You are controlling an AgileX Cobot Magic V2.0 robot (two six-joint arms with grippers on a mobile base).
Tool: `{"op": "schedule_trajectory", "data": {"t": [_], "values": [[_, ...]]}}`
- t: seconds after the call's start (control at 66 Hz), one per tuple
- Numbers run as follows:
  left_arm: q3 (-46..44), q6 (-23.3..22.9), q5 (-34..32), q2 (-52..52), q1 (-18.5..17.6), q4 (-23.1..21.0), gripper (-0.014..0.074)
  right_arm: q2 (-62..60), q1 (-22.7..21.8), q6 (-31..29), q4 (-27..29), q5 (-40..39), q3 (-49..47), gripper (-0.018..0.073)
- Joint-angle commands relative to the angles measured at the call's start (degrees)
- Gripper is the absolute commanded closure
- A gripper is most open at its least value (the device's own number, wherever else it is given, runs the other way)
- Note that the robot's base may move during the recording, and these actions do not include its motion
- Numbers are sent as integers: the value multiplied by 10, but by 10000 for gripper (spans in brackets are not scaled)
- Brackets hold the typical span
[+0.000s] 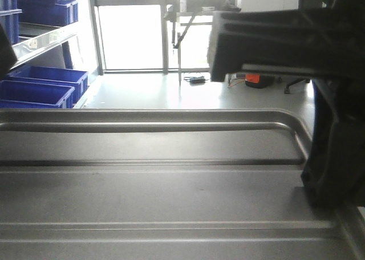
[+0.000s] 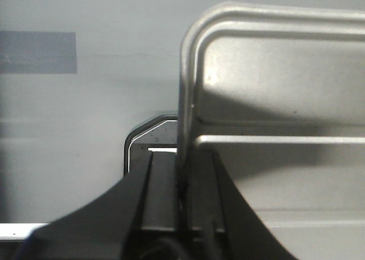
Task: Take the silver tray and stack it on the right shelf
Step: 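Hold the silver tray level in both grippers while the base drives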
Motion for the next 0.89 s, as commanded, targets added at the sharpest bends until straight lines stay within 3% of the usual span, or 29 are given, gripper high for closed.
{"op": "schedule_trajectory", "data": {"t": [0.0,0.879], "values": [[-11,6,38,-9,-2,26,695,-14,-3,-3,-31,36,-10,496],[-11,6,38,-9,-2,25,694,-14,-3,-3,-31,36,-10,496]]}}
